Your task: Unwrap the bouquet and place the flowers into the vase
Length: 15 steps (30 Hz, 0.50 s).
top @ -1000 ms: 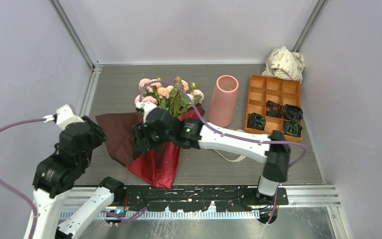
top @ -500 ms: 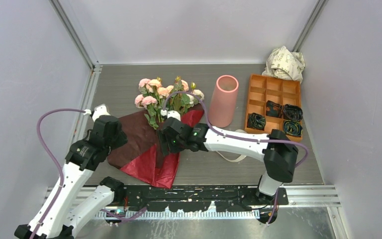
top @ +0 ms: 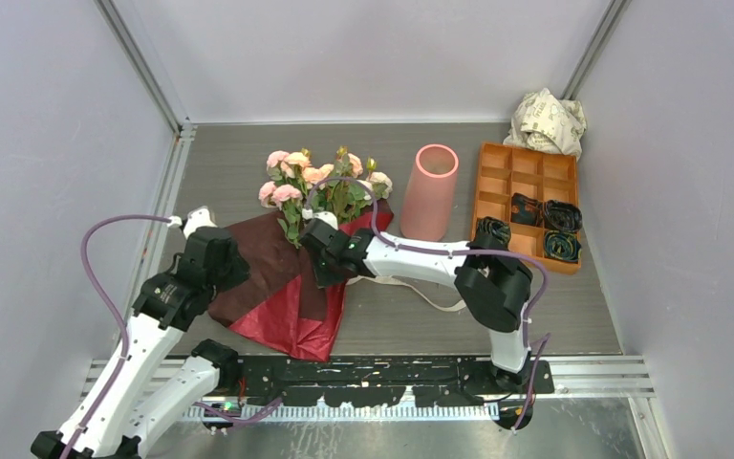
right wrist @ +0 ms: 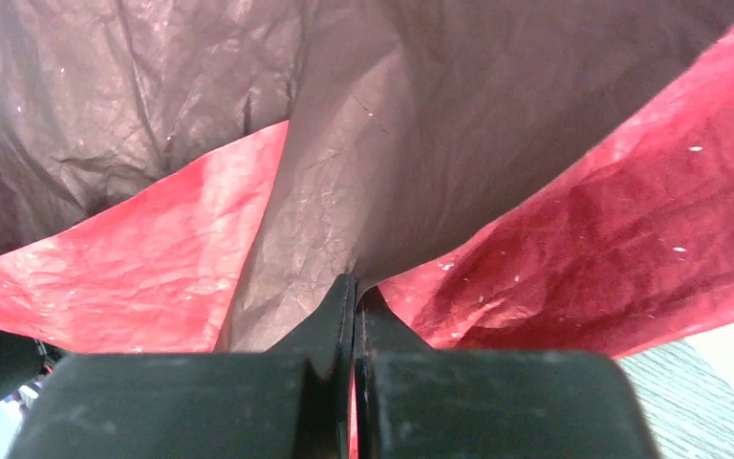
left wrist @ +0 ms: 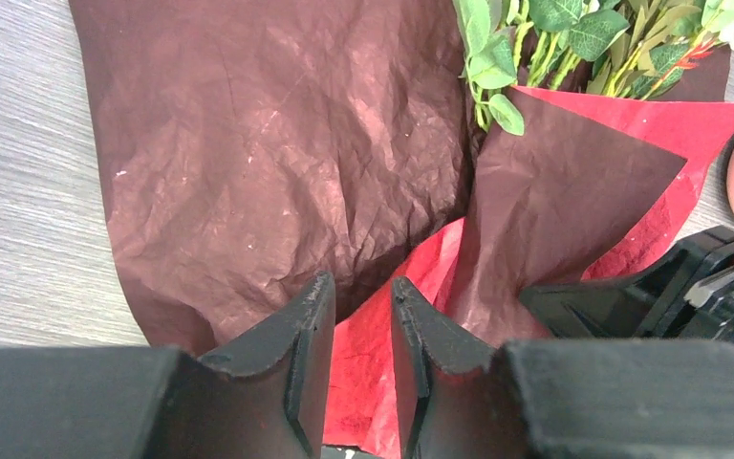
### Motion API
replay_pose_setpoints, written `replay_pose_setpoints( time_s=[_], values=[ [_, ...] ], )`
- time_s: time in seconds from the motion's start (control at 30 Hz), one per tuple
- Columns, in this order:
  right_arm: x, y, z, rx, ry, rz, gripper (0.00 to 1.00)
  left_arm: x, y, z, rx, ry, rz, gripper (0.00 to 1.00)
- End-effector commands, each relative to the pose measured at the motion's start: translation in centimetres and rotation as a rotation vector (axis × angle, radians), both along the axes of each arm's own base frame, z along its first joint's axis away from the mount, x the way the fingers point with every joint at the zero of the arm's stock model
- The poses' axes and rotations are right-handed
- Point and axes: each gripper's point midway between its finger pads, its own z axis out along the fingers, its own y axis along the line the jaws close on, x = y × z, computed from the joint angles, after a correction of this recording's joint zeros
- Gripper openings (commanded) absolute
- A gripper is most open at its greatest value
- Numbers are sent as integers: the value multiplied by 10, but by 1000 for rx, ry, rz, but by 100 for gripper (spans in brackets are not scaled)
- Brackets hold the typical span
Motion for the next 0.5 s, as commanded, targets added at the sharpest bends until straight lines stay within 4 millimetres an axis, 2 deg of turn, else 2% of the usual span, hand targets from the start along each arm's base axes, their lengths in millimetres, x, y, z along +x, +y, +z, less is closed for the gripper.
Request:
replay_pose_setpoints(
  time_s=[0.0, 0.1, 0.3, 0.47],
  values=[
    [17, 2, 38, 54, -81, -49, 1, 13, -11, 2, -50, -45, -14, 29],
    [19, -30, 56, 5, -140, -108, 1, 18, -23, -6, -83, -35, -48, 29],
    [10, -114, 94, -85, -248, -236, 1, 32, -48, -22, -143, 2, -129, 29],
    [-4, -170, 89, -186, -254, -333, 3, 44, -63, -36, -166, 32, -167, 28]
  ],
)
